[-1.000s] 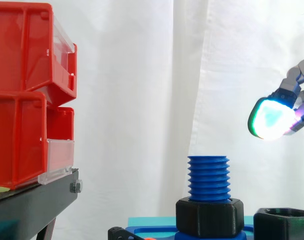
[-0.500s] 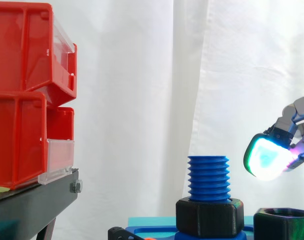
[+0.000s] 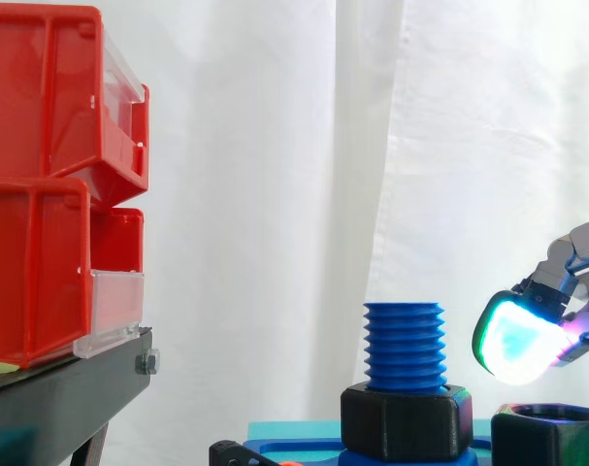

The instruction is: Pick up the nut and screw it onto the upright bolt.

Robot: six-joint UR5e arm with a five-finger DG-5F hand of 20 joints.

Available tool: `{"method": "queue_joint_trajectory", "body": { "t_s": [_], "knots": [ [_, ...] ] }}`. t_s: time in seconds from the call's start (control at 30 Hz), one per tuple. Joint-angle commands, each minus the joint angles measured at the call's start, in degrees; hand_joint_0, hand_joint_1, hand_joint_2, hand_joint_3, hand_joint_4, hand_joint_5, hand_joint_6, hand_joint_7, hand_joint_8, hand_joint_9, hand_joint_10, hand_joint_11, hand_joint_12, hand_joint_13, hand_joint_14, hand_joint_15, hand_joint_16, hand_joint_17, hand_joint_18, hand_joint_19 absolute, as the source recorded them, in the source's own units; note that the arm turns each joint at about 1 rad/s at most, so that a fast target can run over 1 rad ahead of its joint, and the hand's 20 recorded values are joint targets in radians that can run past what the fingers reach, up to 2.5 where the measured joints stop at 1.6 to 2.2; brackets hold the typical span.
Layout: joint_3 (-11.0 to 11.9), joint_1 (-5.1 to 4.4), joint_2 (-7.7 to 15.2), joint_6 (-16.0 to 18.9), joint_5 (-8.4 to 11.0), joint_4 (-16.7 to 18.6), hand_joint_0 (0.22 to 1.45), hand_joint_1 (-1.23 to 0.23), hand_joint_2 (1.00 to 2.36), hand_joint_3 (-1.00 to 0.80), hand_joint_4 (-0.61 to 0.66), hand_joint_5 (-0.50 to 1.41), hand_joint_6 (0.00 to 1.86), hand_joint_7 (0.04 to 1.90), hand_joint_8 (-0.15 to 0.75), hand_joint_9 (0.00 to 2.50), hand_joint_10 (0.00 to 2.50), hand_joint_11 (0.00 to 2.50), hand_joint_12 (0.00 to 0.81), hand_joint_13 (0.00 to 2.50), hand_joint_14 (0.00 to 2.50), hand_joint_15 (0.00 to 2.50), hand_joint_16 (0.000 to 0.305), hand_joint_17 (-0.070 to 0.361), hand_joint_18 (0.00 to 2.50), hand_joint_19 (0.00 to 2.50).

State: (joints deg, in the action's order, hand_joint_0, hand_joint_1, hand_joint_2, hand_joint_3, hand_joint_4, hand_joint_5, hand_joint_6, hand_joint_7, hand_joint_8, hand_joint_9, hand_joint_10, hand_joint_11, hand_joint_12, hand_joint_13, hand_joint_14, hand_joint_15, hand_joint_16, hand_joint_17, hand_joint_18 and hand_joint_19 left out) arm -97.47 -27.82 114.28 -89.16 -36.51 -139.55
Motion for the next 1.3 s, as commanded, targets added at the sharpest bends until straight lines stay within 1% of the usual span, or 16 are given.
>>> {"method": "queue_joint_trajectory", "body": {
  "t_s": [0.0, 0.2, 0.27, 0.33, 0.37, 0.57, 0.77, 1.1, 1.2, 1.27],
  "knots": [
    [0.0, -0.04, 0.06, -0.05, 0.04, 0.25, 0.37, -0.59, 1.0, -0.5, 0.22, -0.22, 0.5, 0.77, 0.293, 0.5, 0.0, 0.0, 0.366, 0.55, 0.0, 0.0, 0.048, 0.109, 0.39, 0.0],
    [0.0, -0.04, 0.24, -0.14, 0.21, 0.42, 0.37, -0.59, 1.0, -0.5, 0.22, -0.22, 0.5, 0.77, 0.295, 0.5, 0.0, 0.0, 0.364, 0.55, 0.0, 0.0, 0.049, 0.11, 0.39, 0.0],
    [0.0, -0.04, 1.03, -0.14, 0.21, 0.6, 0.36, -0.59, 1.0, -0.5, 0.22, -0.22, 0.5, 0.76, 0.296, 0.5, 0.0, 0.0, 0.365, 0.55, 0.0, 0.0, 0.049, 0.11, 0.39, 0.0],
    [0.0, -0.04, 1.29, -0.05, 0.21, 0.77, 0.36, -0.59, 1.0, -0.5, 0.22, -0.22, 0.5, 0.77, 0.296, 0.5, 0.0, 0.0, 0.365, 0.55, 0.0, 0.0, 0.049, 0.111, 0.39, 0.0],
    [-0.09, -0.04, 2.26, -0.05, 0.21, 0.86, 0.36, -0.59, 1.0, -0.5, 0.22, -0.22, 0.5, 0.77, 0.297, 0.5, 0.0, 0.0, 0.366, 0.56, 0.0, 0.0, 0.049, 0.111, 0.39, 0.0],
    [0.0, -0.04, 2.35, -0.14, 0.39, 2.09, 0.36, -0.59, 1.0, -0.5, 0.22, -0.22, 0.5, 0.77, 0.297, 0.5, 0.0, 0.0, 0.365, 0.56, 0.0, 0.0, 0.049, 0.111, 0.4, 0.0],
    [0.0, 0.57, 2.26, -0.23, 0.04, 2.18, 0.36, -0.59, 1.0, -0.5, 0.22, -0.22, 0.5, 0.77, 0.3, 0.5, 0.0, 0.0, 0.364, 0.57, 0.0, 0.0, 0.05, 0.111, 0.41, 0.0],
    [0.0, 0.57, 2.26, -0.58, -0.05, 2.35, 0.36, -0.58, 1.0, -0.5, 0.23, -0.22, 0.5, 0.77, 0.3, 0.51, 0.0, 0.0, 0.363, 0.58, 0.0, 0.0, 0.049, 0.111, 0.43, 0.0],
    [0.0, 0.84, 3.14, -0.58, -0.23, 2.71, 0.37, -0.59, 1.0, -0.5, 0.23, -0.22, 0.5, 0.77, 0.302, 0.51, 0.0, 0.0, 0.363, 0.59, 0.0, 0.0, 0.049, 0.111, 0.44, 0.0],
    [-0.09, 0.84, 3.23, -0.58, -0.23, 2.71, 0.37, -0.59, 1.0, -0.5, 0.23, -0.22, 0.5, 0.77, 0.301, 0.51, 0.0, 0.0, 0.363, 0.59, 0.0, 0.0, 0.049, 0.111, 0.44, 0.0]
  ]
}}
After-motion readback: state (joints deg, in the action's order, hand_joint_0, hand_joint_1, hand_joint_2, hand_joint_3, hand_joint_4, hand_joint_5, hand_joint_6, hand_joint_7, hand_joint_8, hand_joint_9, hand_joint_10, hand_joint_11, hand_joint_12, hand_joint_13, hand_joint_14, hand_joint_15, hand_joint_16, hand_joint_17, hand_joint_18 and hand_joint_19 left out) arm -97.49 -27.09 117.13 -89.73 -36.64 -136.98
